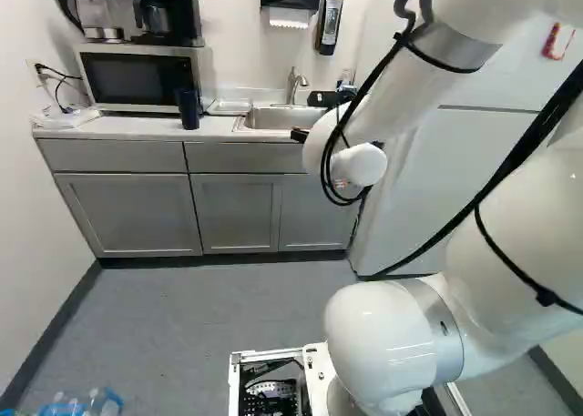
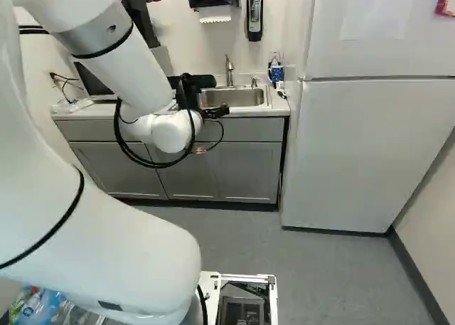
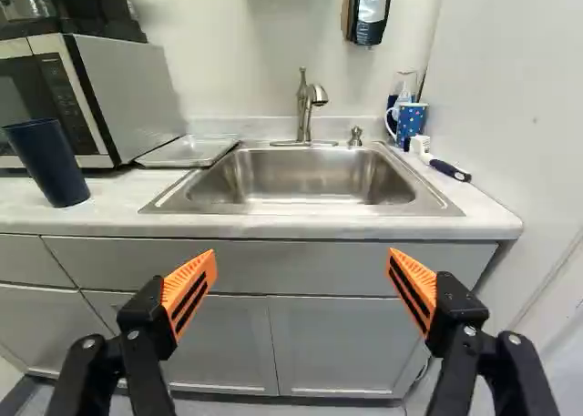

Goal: Rinse the cup and place it in the tray

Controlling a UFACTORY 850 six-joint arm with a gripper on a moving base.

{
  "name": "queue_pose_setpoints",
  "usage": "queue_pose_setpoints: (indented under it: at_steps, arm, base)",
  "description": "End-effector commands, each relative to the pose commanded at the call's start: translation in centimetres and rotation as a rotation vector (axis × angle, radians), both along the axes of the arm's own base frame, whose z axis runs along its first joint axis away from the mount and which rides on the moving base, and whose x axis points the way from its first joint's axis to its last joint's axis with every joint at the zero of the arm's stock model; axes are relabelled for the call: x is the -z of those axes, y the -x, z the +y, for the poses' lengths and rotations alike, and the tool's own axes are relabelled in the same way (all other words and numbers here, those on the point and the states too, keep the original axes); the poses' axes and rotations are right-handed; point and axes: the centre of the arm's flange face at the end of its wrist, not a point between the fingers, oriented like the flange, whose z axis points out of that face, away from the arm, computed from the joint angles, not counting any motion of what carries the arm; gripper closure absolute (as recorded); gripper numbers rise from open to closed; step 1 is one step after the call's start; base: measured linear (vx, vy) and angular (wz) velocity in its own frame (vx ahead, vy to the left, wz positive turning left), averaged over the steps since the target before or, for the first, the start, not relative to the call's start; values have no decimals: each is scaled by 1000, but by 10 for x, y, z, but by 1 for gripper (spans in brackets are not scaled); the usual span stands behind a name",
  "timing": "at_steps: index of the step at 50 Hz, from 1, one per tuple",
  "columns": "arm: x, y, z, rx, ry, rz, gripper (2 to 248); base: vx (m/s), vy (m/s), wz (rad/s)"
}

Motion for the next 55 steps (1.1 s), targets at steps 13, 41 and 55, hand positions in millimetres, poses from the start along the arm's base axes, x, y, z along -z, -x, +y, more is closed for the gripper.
queue_pose_setpoints:
  at_steps: [13,41,55]
  arm:
    - [-14,-8,0,0,0,-30,3]
    - [-43,-25,0,0,0,-93,3]
    - [-58,-34,0,0,0,-123,3]
  base:
    - [0,0,0]
    - [0,0,0]
    - [0,0,0]
